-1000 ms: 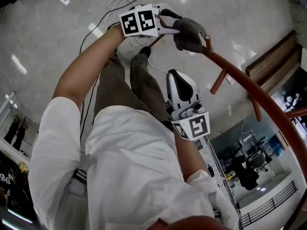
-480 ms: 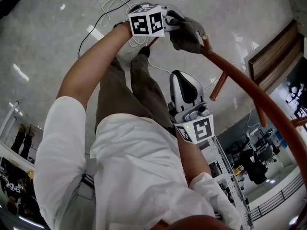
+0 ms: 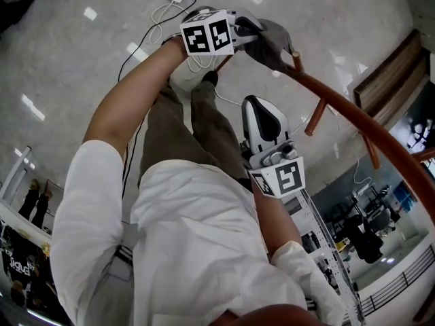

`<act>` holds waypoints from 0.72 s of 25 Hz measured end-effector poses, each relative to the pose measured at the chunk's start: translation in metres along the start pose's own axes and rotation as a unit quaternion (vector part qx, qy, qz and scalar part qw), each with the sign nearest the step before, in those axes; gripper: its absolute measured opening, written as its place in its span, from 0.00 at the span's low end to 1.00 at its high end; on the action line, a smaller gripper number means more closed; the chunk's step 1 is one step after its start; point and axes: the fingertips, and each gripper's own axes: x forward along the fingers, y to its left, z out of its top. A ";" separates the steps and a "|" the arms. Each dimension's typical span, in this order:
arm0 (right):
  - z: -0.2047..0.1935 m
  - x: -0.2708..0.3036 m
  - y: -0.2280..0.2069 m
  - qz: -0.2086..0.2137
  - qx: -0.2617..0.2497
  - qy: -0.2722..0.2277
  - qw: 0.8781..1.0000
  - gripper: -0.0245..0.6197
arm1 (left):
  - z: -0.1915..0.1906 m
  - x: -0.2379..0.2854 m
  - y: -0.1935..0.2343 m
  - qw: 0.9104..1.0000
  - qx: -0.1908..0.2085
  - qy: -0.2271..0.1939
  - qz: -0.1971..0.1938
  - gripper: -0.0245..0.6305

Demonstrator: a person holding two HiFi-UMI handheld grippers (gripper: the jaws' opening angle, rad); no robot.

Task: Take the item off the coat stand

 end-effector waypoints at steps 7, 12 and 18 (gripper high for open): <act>0.017 0.010 0.027 0.004 -0.013 -0.013 1.000 0.08 | 0.036 -0.048 0.006 0.999 0.002 -0.034 0.015 0.07; 0.032 0.015 0.040 0.004 -0.030 -0.027 0.999 0.08 | 0.052 -0.085 0.016 0.999 0.012 -0.031 0.042 0.07; 0.066 0.015 0.056 -0.019 -0.062 -0.049 0.997 0.08 | 0.079 -0.157 0.025 0.996 -0.001 -0.045 0.078 0.07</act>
